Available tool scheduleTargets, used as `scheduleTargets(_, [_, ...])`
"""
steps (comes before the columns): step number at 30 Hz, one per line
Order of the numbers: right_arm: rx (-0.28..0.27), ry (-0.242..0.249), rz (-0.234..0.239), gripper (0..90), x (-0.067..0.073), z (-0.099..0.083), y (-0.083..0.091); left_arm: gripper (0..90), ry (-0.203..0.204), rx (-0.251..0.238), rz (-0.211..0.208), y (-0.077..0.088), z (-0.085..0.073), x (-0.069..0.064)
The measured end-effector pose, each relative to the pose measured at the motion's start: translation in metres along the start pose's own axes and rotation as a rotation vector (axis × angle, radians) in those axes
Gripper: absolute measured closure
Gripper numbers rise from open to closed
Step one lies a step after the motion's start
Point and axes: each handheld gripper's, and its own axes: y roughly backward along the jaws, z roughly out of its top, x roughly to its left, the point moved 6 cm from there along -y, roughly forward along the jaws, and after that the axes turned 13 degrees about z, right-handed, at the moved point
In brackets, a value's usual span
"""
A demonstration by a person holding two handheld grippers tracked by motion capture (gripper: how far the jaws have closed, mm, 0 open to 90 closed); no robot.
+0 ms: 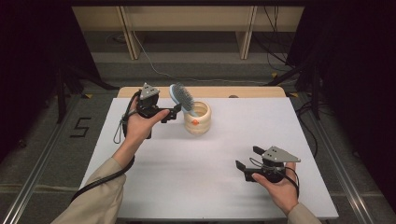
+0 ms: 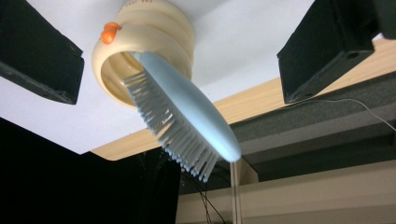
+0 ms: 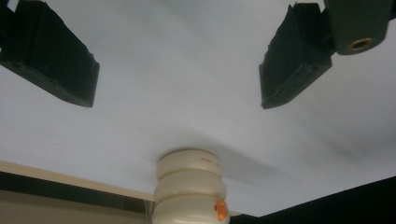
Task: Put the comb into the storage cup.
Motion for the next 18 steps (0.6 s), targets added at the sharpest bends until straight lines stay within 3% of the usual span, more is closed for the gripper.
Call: scheduleTargets(18, [-0.004,0.000,-0.004,12.9,0.000,0.001,0.001,0.0,0.005,0.003,-0.007,0.012,-0.014,0.004])
